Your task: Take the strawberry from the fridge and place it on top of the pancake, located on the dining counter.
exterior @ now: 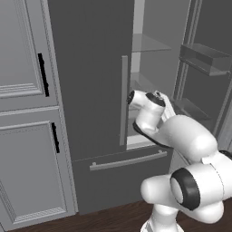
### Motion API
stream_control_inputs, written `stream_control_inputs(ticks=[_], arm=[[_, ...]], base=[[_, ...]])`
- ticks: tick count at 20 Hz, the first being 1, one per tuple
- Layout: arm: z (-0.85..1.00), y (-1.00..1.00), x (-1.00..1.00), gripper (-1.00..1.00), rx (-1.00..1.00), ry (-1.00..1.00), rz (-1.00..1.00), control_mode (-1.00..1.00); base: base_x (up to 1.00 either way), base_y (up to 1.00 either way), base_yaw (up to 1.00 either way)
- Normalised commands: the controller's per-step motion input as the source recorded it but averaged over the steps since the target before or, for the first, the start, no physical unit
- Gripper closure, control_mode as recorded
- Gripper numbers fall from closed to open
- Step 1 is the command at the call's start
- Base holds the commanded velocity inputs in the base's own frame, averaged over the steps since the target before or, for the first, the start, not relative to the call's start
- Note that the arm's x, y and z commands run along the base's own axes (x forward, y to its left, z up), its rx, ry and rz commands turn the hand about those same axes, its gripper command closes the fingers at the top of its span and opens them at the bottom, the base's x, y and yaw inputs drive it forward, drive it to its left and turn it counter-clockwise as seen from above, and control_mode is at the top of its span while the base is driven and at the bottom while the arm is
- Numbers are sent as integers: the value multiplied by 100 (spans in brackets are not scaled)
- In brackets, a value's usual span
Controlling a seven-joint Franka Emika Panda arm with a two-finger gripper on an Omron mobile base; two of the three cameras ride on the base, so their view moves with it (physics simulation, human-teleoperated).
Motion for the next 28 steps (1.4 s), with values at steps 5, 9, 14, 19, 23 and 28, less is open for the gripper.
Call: stream_control_inputs(ticks=[5, 9, 14, 19, 23, 28], arm=[[-43, 75, 5, -100, 54, -17, -21, -100], [-1, 54, 0, -100, 52, -53, -47, -100], [9, 56, 9, -100, 38, -60, -48, -100], [45, 49, 20, -100, 37, -68, -45, -100], [27, 18, 0, -100, 57, -72, -36, -100], [25, 0, 0, -100, 69, -45, -15, -100]], base=[[0, 0, 0], [0, 0, 0], [0, 0, 0], [0, 0, 0], [0, 0, 0], [0, 0, 0]])
